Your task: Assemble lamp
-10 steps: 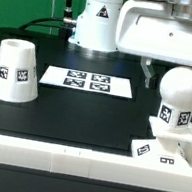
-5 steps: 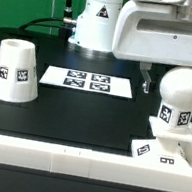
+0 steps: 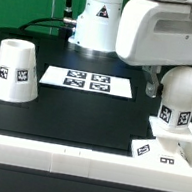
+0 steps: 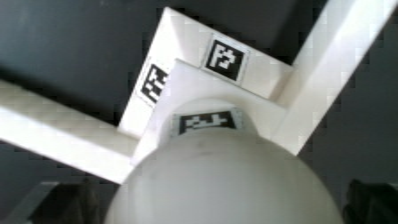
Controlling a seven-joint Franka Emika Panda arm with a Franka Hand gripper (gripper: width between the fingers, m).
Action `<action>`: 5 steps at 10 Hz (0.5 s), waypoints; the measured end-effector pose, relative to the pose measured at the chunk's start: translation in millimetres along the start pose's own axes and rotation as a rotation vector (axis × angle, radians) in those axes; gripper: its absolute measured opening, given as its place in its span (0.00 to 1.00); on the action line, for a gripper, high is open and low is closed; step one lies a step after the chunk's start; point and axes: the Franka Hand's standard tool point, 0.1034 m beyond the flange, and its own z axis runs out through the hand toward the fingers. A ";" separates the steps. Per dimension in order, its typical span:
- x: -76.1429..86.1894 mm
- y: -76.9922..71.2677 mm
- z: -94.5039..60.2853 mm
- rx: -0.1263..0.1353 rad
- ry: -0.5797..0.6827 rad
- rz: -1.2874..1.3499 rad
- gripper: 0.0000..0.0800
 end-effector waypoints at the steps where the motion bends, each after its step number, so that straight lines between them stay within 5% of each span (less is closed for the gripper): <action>1: -0.3 0.6 0.4 0.000 0.000 -0.073 0.87; 5: -1.8 4.6 0.7 -0.013 -0.008 -0.344 0.87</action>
Offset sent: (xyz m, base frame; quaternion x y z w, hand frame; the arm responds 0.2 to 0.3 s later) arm 0.0000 0.0000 0.0000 0.0000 0.0000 -0.1938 0.9810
